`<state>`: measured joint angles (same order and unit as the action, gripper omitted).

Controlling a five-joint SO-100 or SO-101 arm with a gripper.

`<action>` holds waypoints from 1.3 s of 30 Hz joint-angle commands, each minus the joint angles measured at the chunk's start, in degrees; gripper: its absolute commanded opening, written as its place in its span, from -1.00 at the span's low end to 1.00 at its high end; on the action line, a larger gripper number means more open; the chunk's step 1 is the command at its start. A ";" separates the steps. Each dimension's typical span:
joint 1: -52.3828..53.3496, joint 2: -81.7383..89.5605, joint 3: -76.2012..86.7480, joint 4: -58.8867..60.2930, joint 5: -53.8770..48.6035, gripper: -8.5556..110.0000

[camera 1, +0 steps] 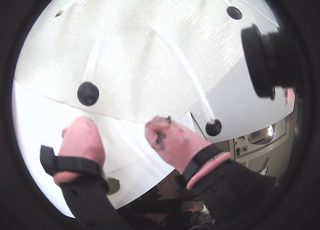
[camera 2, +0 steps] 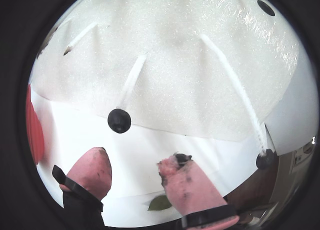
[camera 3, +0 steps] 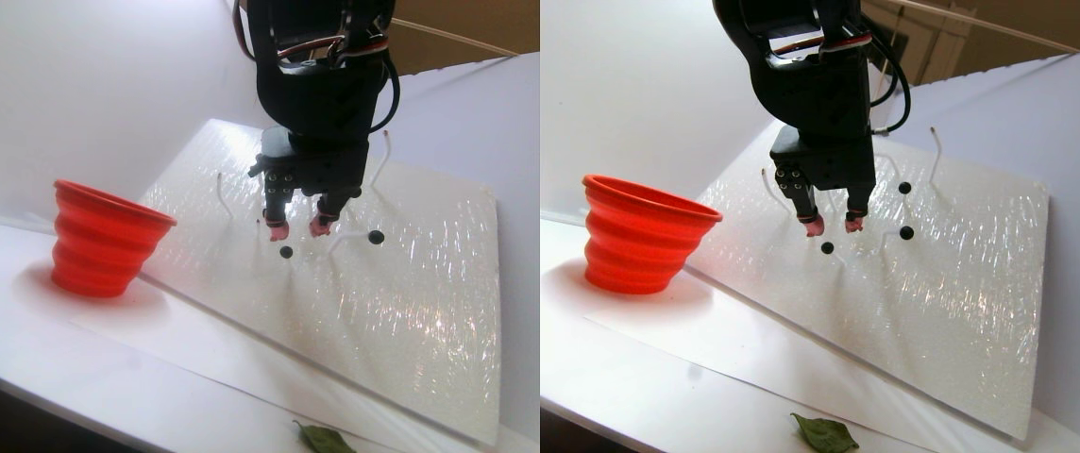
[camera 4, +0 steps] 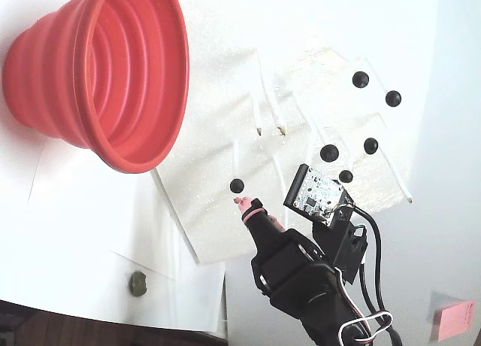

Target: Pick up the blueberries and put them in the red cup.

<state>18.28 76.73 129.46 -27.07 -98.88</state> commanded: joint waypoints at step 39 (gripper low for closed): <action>-1.93 -8.70 -12.30 -6.86 0.53 -0.53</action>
<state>15.82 66.97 121.82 -32.26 -98.88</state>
